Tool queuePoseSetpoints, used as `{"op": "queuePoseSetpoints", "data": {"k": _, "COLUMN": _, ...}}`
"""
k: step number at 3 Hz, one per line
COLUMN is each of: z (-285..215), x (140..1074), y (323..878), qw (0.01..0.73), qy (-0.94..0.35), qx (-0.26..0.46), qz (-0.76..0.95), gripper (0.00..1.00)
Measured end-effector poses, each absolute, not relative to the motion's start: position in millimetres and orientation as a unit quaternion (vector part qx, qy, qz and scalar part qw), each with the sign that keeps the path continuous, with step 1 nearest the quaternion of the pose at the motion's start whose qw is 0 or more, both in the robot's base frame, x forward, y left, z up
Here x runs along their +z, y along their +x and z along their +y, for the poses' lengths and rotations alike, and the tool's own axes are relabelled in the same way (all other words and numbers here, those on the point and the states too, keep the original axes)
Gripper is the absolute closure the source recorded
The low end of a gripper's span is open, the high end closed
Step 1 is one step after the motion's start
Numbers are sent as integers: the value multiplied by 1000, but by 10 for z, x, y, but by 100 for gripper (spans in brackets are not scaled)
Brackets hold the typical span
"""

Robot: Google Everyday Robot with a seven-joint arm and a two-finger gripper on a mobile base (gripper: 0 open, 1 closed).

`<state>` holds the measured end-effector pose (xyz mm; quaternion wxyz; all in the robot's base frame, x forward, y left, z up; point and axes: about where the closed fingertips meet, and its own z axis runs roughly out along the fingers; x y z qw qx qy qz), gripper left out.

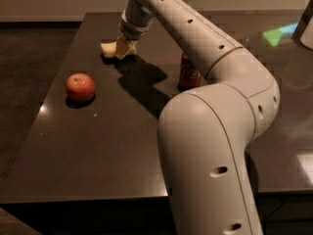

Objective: Move sponge near coke can

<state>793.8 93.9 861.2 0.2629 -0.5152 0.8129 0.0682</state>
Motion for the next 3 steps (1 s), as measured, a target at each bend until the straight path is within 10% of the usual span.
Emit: {"op": "queuePoseSetpoints", "data": {"k": 3, "z": 495, "x": 9025, "y": 7403, "qw": 234, "qy": -574, "qx": 22, "qz": 785, "gripper": 100}}
